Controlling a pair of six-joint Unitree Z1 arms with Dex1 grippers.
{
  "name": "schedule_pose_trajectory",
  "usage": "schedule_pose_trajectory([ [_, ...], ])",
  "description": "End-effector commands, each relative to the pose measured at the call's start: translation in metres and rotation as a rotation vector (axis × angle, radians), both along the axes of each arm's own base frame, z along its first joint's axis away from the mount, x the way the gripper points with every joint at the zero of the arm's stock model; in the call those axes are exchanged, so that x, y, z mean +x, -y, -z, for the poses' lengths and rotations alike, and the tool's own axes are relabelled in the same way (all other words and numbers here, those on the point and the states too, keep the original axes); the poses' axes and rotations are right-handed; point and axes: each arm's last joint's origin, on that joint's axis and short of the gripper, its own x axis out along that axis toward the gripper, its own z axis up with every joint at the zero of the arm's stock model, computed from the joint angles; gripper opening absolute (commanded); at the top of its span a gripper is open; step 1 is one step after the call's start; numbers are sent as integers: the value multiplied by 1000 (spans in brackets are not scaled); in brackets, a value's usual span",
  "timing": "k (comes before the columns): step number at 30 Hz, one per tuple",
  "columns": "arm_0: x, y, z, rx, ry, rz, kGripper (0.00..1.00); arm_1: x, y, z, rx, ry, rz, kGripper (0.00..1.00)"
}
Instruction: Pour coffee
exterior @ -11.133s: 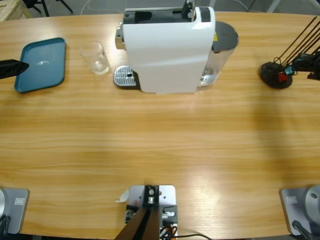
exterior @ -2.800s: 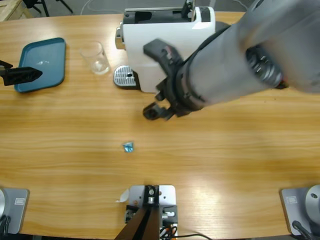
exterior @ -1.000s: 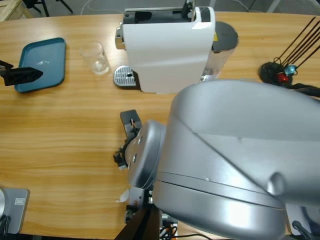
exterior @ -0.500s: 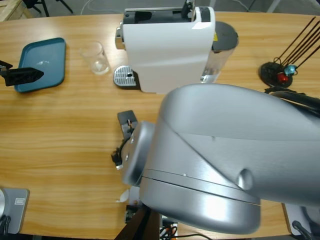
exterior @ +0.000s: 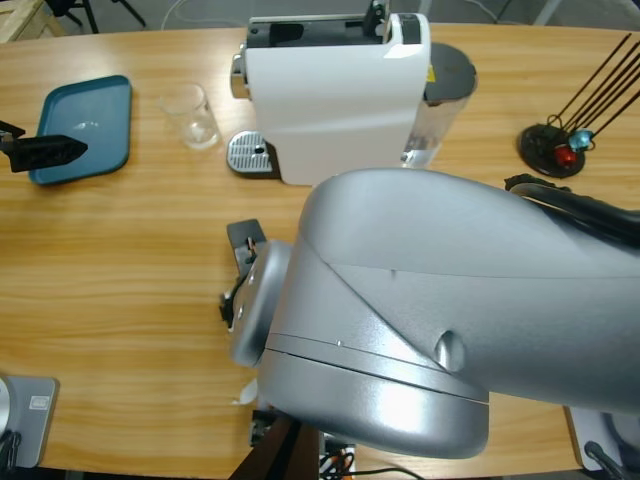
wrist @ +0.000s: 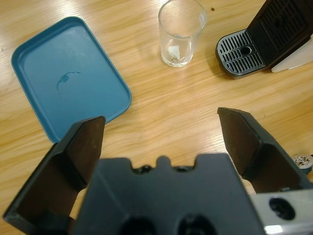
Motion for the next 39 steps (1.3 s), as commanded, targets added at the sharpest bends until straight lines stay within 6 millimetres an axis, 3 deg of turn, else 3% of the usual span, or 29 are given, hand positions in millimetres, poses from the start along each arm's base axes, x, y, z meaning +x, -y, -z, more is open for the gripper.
schedule_pose_trajectory([
  [1, 2, 3, 11, 22, -40, 9, 996, -6, 6, 39, -115, -30, 18, 0],
  [14, 3, 4, 12, 22, -43, 10, 996, -6, 8, 38, -130, -8, 6, 0],
  [22, 4, 4, 13, 25, -47, 11, 996, 2, 13, -2, -394, 284, -392, 0],
  [25, 4, 5, 13, 22, -52, 16, 996, 6, 17, -33, -498, 412, -540, 0],
  [31, 4, 5, 13, 21, -52, 16, 996, 5, 31, -120, -475, 617, -730, 0],
  [35, 4, 5, 13, 21, -52, 16, 996, 3, 39, -172, -510, 636, -807, 0],
  [39, 4, 5, 13, 21, -52, 16, 996, 3, 39, -203, -487, 691, -841, 0],
])
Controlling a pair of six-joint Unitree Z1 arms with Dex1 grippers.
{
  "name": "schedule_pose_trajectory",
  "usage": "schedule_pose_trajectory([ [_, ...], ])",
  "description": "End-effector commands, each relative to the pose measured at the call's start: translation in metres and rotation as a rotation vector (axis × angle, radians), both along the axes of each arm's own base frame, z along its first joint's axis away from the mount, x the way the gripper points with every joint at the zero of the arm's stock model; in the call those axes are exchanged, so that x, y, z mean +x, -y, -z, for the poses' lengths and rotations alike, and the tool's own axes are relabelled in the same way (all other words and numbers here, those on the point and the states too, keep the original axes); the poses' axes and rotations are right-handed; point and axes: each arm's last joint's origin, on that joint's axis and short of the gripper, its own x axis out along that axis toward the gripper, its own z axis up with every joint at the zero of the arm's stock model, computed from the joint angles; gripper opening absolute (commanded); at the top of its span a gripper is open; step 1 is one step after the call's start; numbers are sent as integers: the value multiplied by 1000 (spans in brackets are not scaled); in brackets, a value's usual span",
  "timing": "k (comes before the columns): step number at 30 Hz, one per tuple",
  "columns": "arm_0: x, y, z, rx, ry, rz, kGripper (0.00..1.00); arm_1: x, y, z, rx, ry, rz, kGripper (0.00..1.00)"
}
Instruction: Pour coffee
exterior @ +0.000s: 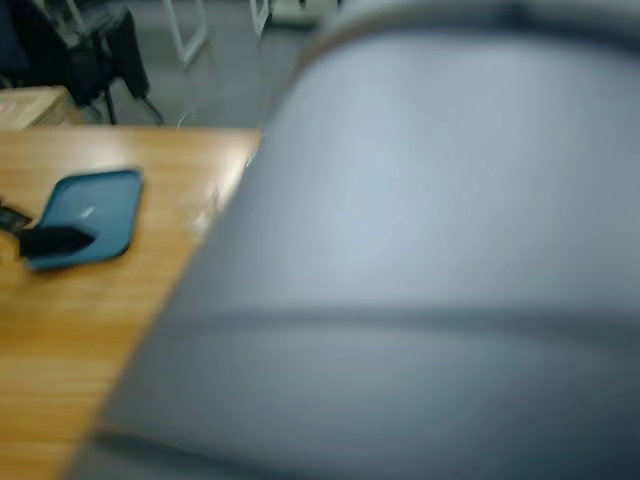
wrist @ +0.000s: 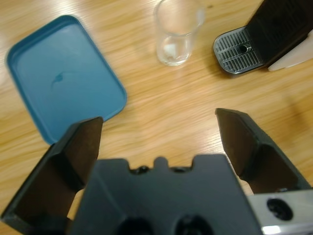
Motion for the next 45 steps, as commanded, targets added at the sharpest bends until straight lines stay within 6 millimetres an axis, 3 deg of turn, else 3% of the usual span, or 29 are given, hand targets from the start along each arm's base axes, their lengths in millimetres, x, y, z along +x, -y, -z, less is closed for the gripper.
schedule_pose_trajectory([
  [1, 3, 3, 11, 18, -39, 11, 996, -4, 5, -133, 234, 116, -102, 0],
  [6, 2, 3, 10, 16, -36, 11, 991, 3, 16, -142, 333, 135, -87, 0],
  [10, 3, 3, 11, 18, -39, 11, 991, 14, 23, -131, 363, 77, -71, 0],
  [16, 3, 3, 11, 18, -39, 11, 991, 17, 5, -74, 377, -29, -45, 0],
  [27, 3, 4, 11, 20, -42, 11, 991, 13, 10, 15, 367, -116, 52, 0],
  [32, 4, 4, 12, 22, -45, 11, 991, 11, 15, 38, 362, -141, 85, 0],
  [35, 4, 4, 11, 22, -44, 11, 993, 10, 24, 36, 371, -139, 92, 0],
  [37, 4, 5, 12, 23, -46, 11, 994, 21, 36, 26, 381, -123, 103, 0],
  [40, 4, 5, 12, 23, -46, 11, 996, 39, 51, 0, 418, -90, 82, 0],
  [45, 4, 4, 12, 23, -46, 11, 996, 67, 56, -40, 427, -87, 27, 0],
])
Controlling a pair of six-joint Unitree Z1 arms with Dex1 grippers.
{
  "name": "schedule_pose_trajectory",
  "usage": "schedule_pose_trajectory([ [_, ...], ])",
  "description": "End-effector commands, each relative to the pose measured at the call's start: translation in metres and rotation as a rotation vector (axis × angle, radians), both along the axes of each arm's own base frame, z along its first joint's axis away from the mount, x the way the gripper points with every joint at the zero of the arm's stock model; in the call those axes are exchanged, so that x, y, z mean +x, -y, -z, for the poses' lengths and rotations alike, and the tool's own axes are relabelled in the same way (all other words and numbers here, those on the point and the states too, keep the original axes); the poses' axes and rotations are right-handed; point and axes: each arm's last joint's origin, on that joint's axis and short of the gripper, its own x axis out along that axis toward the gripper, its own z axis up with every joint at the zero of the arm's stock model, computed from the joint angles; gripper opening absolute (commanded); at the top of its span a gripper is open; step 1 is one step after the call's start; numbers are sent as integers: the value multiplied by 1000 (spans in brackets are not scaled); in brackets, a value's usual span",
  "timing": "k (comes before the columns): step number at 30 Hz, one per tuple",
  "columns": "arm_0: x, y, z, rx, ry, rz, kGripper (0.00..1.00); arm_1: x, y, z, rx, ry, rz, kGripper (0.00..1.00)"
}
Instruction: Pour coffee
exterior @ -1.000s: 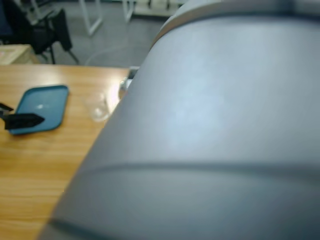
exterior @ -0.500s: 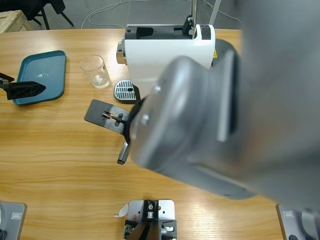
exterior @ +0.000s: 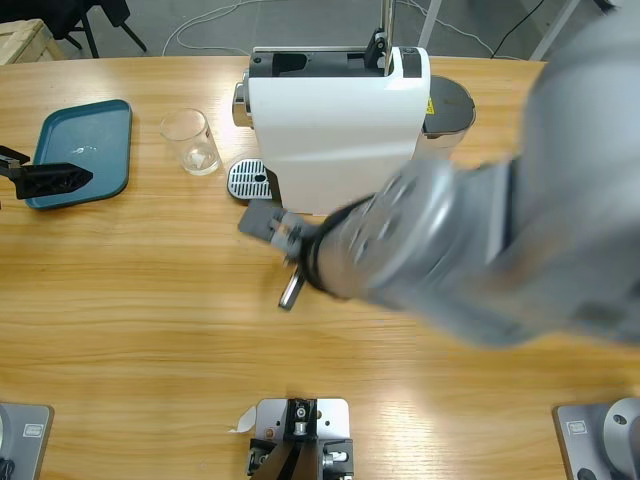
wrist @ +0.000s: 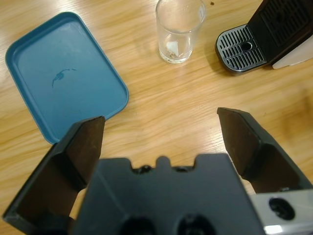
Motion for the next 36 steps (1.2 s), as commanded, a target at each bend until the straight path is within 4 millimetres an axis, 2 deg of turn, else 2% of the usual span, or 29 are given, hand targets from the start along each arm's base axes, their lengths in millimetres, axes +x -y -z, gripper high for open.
schedule_pose_trajectory([
  [1, 3, 3, 10, 18, -39, 10, 996, 33, 14, -60, 35, 25, -69, 0],
  [7, 3, 4, 10, 19, -41, 10, 997, 42, -13, -88, 1, -28, -234, 0],
  [13, 3, 4, 10, 19, -41, 10, 996, 58, -36, -90, -82, -46, -374, 0],
  [17, 4, 4, 11, 20, -42, 10, 998, 69, -50, -90, -96, -26, -408, 0],
  [20, 4, 4, 11, 21, -43, 10, 998, 84, -51, -100, -112, 24, -388, 0],
  [25, 5, 5, 11, 22, -45, 10, 998, 107, -40, -120, -215, 112, -326, 0],
  [28, 5, 4, 11, 22, -45, 10, 997, 118, -32, -121, -266, 153, -271, 0],
  [36, 5, 5, 12, 24, -48, 10, 996, 138, -35, -120, -275, 191, -221, 0],
])
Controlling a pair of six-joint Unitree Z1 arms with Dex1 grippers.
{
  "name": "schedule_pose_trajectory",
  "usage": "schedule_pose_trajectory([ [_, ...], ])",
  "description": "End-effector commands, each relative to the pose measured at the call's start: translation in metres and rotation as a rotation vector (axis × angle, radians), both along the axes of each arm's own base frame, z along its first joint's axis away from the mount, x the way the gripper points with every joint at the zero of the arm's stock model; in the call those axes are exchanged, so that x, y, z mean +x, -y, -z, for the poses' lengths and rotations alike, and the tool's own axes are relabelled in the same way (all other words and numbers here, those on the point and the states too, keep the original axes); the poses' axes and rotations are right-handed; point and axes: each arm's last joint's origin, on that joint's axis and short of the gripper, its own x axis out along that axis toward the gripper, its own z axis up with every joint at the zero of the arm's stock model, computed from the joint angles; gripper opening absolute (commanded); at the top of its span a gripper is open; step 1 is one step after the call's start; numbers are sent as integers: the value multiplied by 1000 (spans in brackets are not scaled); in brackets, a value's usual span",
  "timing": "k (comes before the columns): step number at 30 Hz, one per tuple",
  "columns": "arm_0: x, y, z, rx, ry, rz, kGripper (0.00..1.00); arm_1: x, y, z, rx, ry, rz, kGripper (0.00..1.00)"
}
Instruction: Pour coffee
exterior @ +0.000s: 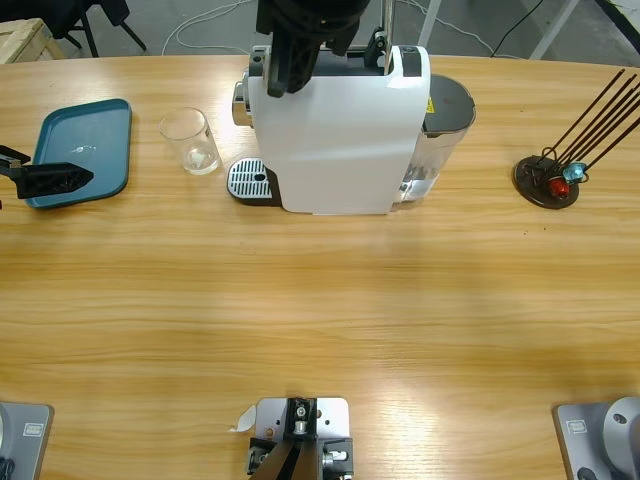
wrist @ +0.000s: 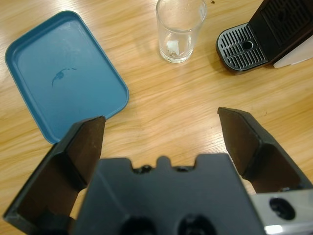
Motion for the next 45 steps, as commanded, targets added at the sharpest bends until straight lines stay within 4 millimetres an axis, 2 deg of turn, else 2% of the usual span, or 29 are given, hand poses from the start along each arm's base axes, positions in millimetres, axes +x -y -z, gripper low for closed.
schedule_pose_trajectory([
  [1, 5, 5, 11, 23, -46, 10, 996, 29, -10, 27, -70, 3, 47, 0],
  [9, 6, 5, 11, 24, -47, 10, 998, 38, 2, 26, -106, 21, 86, 0],
  [17, 6, 5, 11, 24, -49, 10, 998, 41, -3, 37, -123, 1, 80, 0],
  [31, 7, 6, 12, 26, -51, 10, 996, 29, -23, 46, -129, -5, 37, 0],
  [42, 7, 6, 12, 27, -52, 10, 996, 30, -26, 58, -162, -33, 35, 0],
  [43, 7, 6, 12, 27, -52, 10, 996, 30, -26, 59, -164, -37, 36, 241],
  [44, 7, 6, 12, 27, -52, 10, 996, 30, -26, 60, -166, -46, 38, 547],
  [45, 7, 6, 12, 27, -52, 10, 996, 30, -26, 61, -169, -53, 38, 684],
])
